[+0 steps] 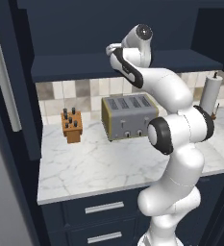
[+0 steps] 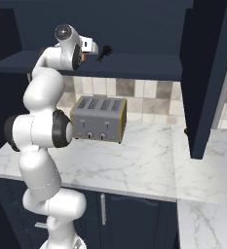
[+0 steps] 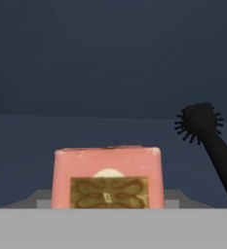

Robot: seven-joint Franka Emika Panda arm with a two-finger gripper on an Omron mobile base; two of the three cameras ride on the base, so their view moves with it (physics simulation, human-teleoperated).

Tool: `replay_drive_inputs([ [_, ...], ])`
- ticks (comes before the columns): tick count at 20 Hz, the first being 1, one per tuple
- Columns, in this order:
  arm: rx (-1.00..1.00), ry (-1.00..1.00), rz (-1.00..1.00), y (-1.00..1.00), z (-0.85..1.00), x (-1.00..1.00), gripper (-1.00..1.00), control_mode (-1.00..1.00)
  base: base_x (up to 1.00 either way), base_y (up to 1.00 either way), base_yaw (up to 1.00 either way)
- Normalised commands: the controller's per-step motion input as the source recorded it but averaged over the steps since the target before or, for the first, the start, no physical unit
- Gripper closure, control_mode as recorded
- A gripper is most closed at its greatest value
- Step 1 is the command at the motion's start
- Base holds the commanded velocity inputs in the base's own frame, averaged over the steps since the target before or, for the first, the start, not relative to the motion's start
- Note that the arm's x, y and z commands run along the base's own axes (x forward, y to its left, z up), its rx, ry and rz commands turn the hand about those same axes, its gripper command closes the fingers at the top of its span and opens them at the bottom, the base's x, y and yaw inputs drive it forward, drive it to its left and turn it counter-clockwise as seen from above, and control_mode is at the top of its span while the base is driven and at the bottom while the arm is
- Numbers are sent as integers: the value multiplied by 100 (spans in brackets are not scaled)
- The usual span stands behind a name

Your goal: Pick up the bar soap and dish brush from the sink, and place them back in the cabinet, and close the cabinet doors.

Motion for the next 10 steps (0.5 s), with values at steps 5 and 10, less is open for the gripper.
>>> replay_drive_inputs([
  [5, 0, 0, 0, 0, 0, 0, -100, -100, 0, 0, 0],
  [10, 0, 0, 0, 0, 0, 0, -100, -100, 0, 0, 0],
])
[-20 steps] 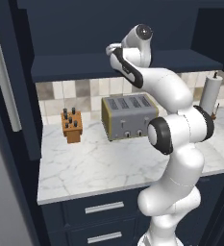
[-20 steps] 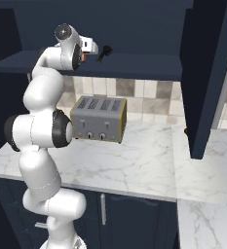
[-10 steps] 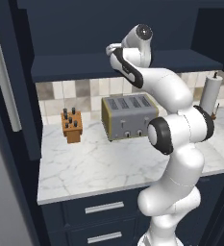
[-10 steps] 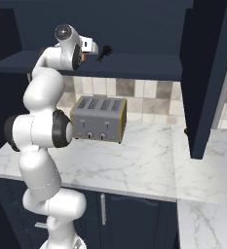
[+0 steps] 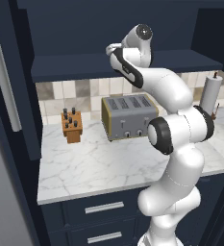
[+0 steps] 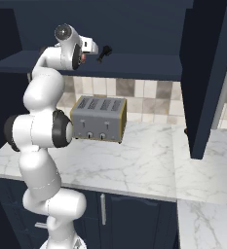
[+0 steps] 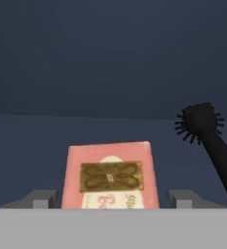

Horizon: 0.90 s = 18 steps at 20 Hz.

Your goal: Pick up the bar soap and dish brush from the sink, and place them back in the cabinet, and close the cabinet doors.

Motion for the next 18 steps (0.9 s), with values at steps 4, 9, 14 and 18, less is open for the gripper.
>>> replay_drive_inputs([
  [4, 0, 0, 0, 0, 0, 0, -100, -100, 0, 0, 0],
  [9, 0, 0, 0, 0, -4, -25, -100, -100, 0, 0, 0],
  [14, 0, -2, 0, 0, -13, -73, -100, -100, 0, 0, 0],
  [18, 0, -2, 0, 0, -4, -89, -100, -100, 0, 0, 0],
])
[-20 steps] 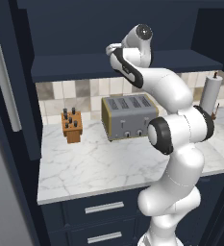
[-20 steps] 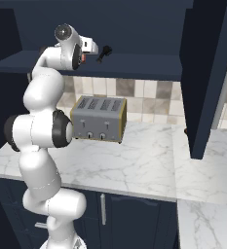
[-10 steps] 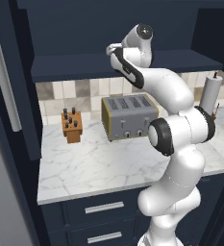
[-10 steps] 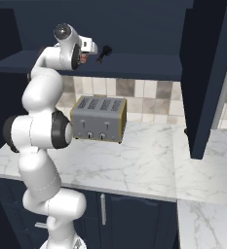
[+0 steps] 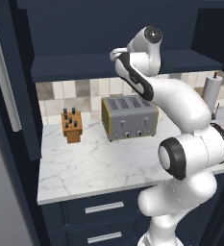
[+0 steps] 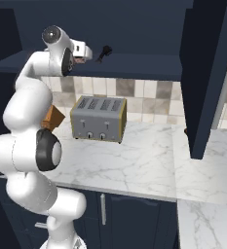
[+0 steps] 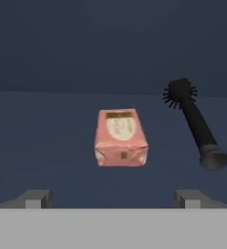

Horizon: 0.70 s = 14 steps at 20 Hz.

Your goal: Pick up the bar soap and dish brush from the sink, and place them back in the cabinet, and close the cabinet doors.

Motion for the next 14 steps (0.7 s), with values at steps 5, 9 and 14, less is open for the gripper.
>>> replay_drive_inputs([
  [5, 0, -1, 0, 0, -2, -81, -100, -100, 0, 0, 0],
  [9, 0, 0, 0, -5, 0, -58, -100, -100, 0, 0, 0],
  [14, 0, 0, 0, -13, 0, -26, -100, -100, 0, 0, 0],
])
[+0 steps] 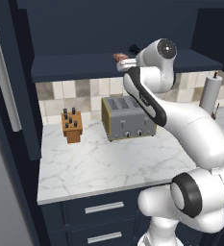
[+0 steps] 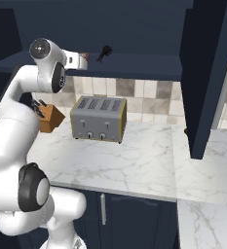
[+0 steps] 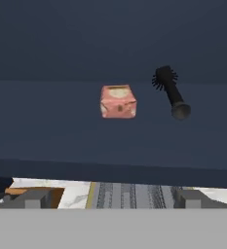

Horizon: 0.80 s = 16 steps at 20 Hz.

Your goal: Pick up the bar soap and dish brush from the sink, and place them back in the cabinet, and close the cabinet doors.

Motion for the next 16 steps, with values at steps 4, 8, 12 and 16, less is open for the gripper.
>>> replay_drive_inputs([
  [4, 0, 0, 0, -18, 1, -11, -100, -100, 0, 0, 0],
  [8, 0, 0, 0, -21, 0, -17, -100, -100, 0, 0, 0],
  [12, 0, 0, 0, -10, 0, -25, -100, -100, 0, 0, 0],
  [16, 0, 0, 0, 0, 0, -27, -100, -100, 0, 0, 0],
])
